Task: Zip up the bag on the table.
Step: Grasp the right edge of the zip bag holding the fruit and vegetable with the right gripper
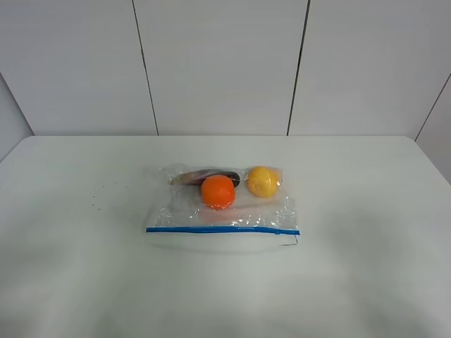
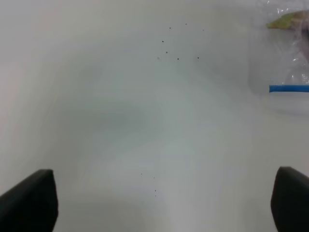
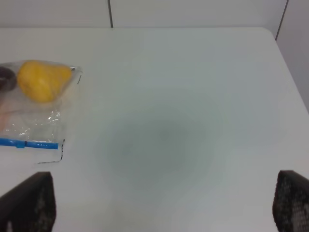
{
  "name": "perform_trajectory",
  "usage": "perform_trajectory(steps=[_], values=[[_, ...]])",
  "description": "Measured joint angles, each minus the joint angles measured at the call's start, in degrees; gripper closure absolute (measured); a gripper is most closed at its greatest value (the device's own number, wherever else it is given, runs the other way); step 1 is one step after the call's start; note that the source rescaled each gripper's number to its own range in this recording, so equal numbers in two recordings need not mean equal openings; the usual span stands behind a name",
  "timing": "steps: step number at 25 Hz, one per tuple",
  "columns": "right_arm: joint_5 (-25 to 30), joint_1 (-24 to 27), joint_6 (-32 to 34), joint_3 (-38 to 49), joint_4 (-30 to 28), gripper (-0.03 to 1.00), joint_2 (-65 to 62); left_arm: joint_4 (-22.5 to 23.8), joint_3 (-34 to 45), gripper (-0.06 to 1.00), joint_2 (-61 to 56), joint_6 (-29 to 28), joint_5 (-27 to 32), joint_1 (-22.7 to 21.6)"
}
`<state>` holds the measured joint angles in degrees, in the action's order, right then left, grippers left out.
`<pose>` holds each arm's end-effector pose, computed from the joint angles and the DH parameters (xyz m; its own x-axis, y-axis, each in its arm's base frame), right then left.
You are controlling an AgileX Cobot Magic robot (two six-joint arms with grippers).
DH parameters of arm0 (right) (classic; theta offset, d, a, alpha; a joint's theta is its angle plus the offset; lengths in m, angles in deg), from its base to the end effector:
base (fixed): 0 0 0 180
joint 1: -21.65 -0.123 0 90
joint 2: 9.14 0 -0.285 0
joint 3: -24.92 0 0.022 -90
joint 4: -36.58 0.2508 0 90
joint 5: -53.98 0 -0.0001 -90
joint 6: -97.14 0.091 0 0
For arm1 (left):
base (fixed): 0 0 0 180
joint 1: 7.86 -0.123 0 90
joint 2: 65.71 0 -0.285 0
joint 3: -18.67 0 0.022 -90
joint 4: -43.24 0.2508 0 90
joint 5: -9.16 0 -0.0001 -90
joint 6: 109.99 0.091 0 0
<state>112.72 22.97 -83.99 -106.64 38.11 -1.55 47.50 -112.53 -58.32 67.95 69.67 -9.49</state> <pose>-0.0042 0.0022 0.2808 -0.4187 0.0038 -0.9081 -0.0001 1.0000 0.0042 -0.0055 0.0057 0.2767 -0.4481 -0.0121 -0.8939 -0.0858 0.9959 0.0296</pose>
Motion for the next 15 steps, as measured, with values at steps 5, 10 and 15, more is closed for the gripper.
perform_trajectory(steps=[5,10,15], values=[[0.00,0.00,0.00,0.00,0.00,-0.03,0.00,0.00,0.00,-0.04,0.00,0.00,0.00,0.00],[0.00,0.00,0.00,0.00,0.00,-0.03,0.00,0.00,0.00,-0.04,0.00,0.00,0.00,0.00],[0.00,0.00,0.00,0.00,0.00,-0.03,0.00,0.00,0.00,-0.04,0.00,0.00,0.00,0.00]])
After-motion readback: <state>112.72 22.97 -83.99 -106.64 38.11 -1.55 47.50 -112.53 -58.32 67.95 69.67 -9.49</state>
